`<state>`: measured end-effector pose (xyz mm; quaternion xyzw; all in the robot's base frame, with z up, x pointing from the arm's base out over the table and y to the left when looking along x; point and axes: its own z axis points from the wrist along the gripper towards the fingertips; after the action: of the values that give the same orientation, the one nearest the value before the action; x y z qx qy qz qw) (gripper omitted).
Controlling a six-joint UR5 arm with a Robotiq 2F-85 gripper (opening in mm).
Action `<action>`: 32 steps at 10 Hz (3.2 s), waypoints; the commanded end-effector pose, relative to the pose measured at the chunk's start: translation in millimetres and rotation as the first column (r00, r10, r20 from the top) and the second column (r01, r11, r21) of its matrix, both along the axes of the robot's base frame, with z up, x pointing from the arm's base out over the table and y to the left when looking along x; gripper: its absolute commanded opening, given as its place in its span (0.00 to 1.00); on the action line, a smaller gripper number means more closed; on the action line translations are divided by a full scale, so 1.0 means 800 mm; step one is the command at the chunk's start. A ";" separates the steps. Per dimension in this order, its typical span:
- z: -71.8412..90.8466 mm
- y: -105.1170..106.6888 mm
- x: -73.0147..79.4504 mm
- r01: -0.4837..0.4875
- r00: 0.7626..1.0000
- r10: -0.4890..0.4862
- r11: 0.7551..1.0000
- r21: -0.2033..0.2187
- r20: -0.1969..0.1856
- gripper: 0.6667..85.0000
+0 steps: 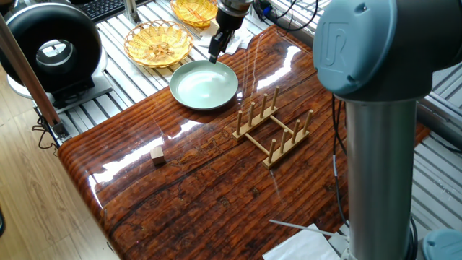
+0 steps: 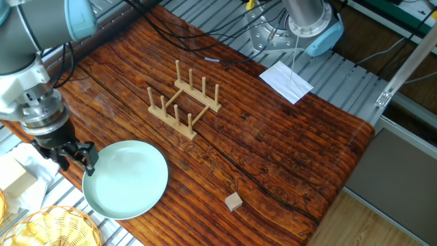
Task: Put the dish on the dish rack
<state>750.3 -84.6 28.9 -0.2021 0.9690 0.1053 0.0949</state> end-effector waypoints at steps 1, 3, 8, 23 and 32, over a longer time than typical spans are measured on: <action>-0.007 0.010 -0.002 0.017 1.000 -0.016 0.999 0.034 -0.012 0.64; -0.010 0.010 -0.010 0.030 0.999 -0.028 0.999 0.041 -0.037 0.47; -0.010 0.019 -0.013 0.106 0.992 -0.103 0.993 0.051 -0.073 0.00; 0.096 0.069 -0.056 0.009 0.998 -0.015 0.995 -0.094 -0.060 0.00; 0.088 0.050 -0.059 -0.034 0.997 0.021 0.983 -0.183 -0.068 0.00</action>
<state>702.9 -46.1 98.0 -0.2220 0.9740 0.0211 0.0404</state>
